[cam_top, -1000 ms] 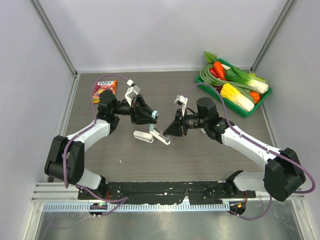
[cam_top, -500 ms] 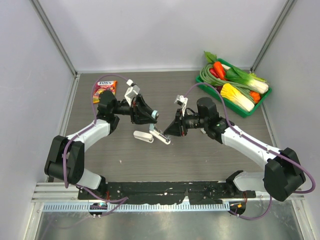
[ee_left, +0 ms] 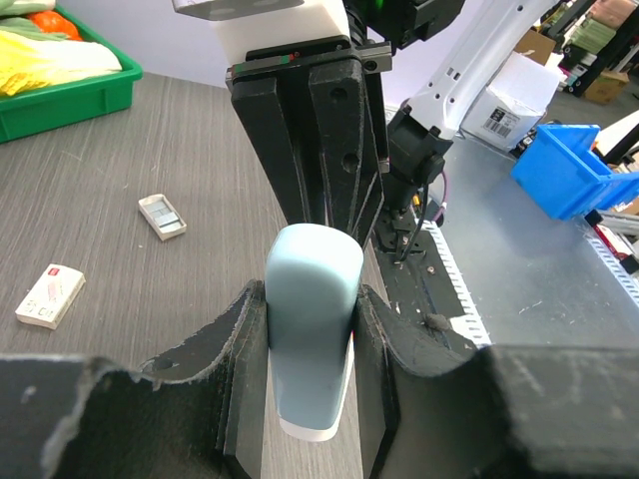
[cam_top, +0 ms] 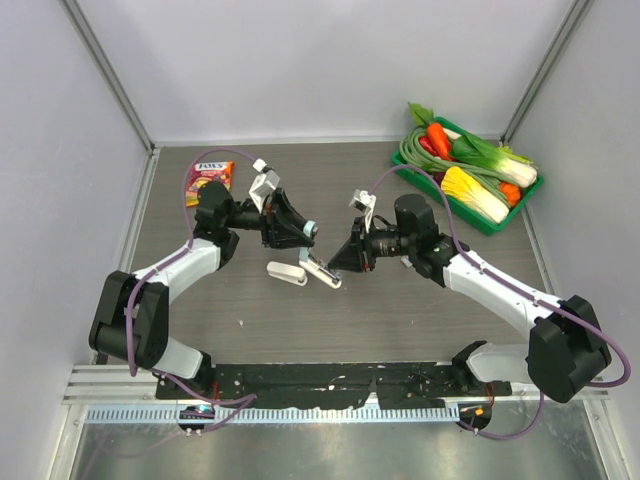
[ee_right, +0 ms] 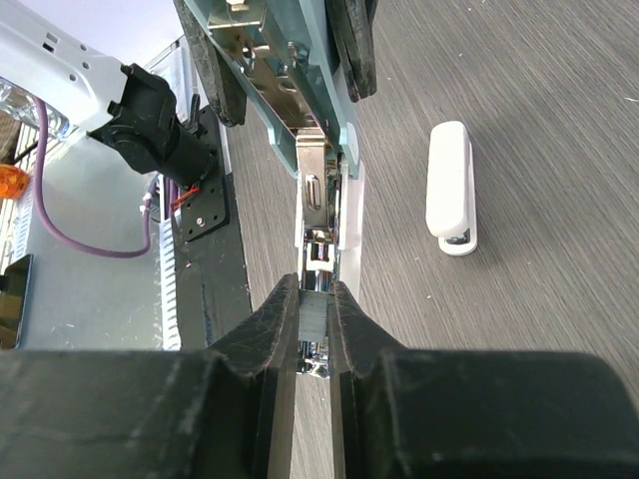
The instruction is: Load the staples into the stapler
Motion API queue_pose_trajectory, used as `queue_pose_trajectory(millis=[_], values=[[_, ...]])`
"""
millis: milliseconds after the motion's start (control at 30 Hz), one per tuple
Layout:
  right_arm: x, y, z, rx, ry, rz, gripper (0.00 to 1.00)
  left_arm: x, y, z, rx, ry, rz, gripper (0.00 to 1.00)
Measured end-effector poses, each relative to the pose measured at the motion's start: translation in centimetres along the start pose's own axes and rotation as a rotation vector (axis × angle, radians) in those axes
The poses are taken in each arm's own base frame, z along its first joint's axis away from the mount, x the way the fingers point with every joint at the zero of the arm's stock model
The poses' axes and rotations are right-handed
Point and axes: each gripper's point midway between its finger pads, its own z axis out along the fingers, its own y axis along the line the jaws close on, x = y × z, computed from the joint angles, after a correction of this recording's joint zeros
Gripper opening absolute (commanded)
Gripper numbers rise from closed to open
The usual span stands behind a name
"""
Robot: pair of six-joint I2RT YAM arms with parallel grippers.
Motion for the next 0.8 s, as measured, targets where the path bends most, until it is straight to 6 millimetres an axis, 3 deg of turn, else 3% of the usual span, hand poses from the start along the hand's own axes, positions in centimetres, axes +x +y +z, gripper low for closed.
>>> queue_pose_trajectory(millis=[800], values=[[0.09,-0.21,-0.15,-0.002,0.002,-0.021,0.19,0.04,-0.13,0.1,0.007,0.002,0.004,0.0]])
